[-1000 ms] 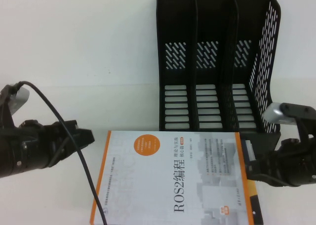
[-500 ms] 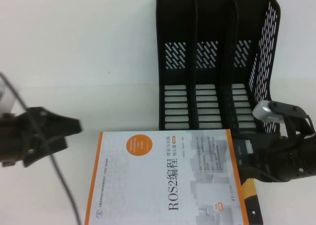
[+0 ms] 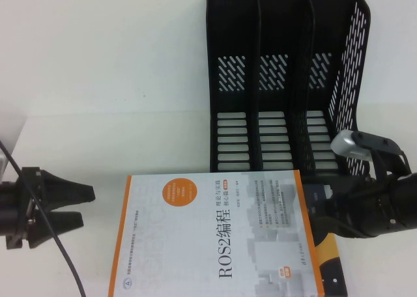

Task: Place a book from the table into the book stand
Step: Push book with right arm

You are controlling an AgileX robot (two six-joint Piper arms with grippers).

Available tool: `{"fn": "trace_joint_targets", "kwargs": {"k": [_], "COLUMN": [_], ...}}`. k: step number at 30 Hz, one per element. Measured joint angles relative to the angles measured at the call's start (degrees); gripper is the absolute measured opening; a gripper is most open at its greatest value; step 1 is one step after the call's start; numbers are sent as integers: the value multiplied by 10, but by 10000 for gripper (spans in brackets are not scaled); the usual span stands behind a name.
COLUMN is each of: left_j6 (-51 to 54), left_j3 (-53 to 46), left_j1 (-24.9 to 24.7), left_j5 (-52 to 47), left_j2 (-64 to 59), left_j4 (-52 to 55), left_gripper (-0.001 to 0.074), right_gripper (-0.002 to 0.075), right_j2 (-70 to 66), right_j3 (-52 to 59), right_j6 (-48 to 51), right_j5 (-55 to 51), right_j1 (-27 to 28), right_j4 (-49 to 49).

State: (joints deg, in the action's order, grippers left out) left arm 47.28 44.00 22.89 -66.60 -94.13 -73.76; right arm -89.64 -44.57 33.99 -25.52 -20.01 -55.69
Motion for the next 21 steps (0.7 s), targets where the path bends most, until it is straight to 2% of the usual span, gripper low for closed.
{"fn": "trace_joint_targets", "kwargs": {"k": [3,8,13,21], "left_j6": [2,3,3,4], "left_j3": [0,1,1,2], "left_j1": [-8,-55,-94,-104], "left_j5": [3,3,4,9], "left_j2": [-22,-44,-48,-49], "left_j4": [-8,-17,-16,-17], "left_gripper": [557,657,672,676], "right_gripper": [1,1,1,1], "right_j2": [0,-1,-2,-3], "right_j3": [0,0,0,0], "right_j6": [6,14,18,19], "right_j5": [0,0,0,-2], "right_j1": [0,0,0,0], "right_j4": [-6,-12,-14,-17]}}
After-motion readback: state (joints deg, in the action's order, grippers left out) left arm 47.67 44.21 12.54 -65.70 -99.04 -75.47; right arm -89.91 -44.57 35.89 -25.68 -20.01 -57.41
